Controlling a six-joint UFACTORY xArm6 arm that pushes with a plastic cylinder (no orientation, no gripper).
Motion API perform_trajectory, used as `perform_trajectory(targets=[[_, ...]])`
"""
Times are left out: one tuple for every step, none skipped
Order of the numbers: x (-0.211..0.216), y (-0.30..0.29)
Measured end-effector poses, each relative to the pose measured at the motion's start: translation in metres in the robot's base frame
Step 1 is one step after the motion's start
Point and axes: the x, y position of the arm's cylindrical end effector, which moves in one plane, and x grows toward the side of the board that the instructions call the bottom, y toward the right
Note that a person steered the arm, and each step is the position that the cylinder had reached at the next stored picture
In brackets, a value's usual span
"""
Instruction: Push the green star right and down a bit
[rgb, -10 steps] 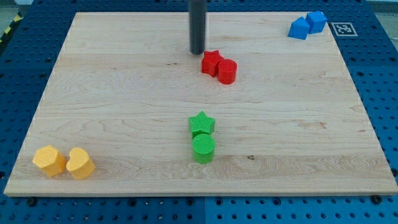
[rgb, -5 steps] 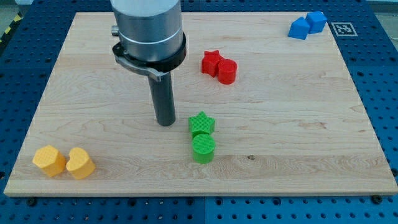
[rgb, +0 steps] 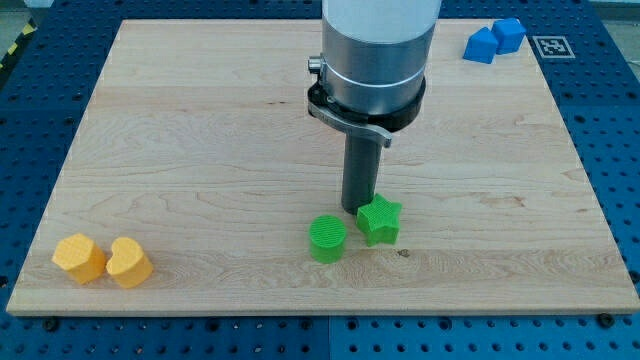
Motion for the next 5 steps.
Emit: perform_trajectory(targets=[[0.006,0.006],[0.005,0.010],[0.006,0.019],[0.009,0.033],[0.015,0.045]])
